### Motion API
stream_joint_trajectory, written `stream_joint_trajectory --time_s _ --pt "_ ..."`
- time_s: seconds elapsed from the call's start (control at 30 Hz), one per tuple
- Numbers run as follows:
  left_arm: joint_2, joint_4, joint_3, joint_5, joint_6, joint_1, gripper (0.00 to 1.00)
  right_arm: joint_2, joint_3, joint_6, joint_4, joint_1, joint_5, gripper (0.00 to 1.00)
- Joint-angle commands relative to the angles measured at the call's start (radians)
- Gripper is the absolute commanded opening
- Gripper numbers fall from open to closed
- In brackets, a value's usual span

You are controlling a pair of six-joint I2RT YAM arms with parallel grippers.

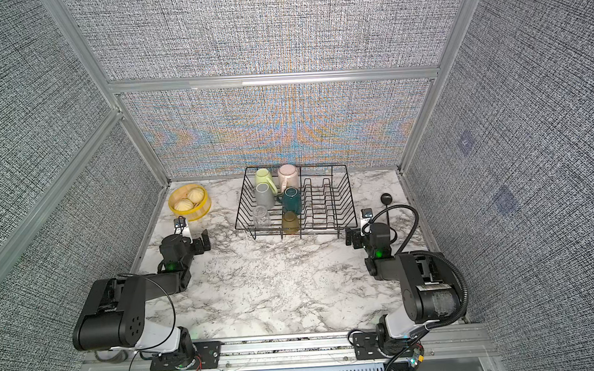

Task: Load cups into a dish rack
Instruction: Reset both arms

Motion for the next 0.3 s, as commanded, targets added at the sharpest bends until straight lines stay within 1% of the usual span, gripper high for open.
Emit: stream_joint_trajectory --time_s 0.0,0.27 --pt "-0.003 0.028 0.000 0.008 0.005 0.001 0.99 0.001 0.008 -0.002 0.027 0.005 0.024 0.99" --pt "-0.002 0.028 0.001 0.008 0.005 0.002 0.99 0.000 0.002 -0.017 0.038 0.027 0.064 0.99"
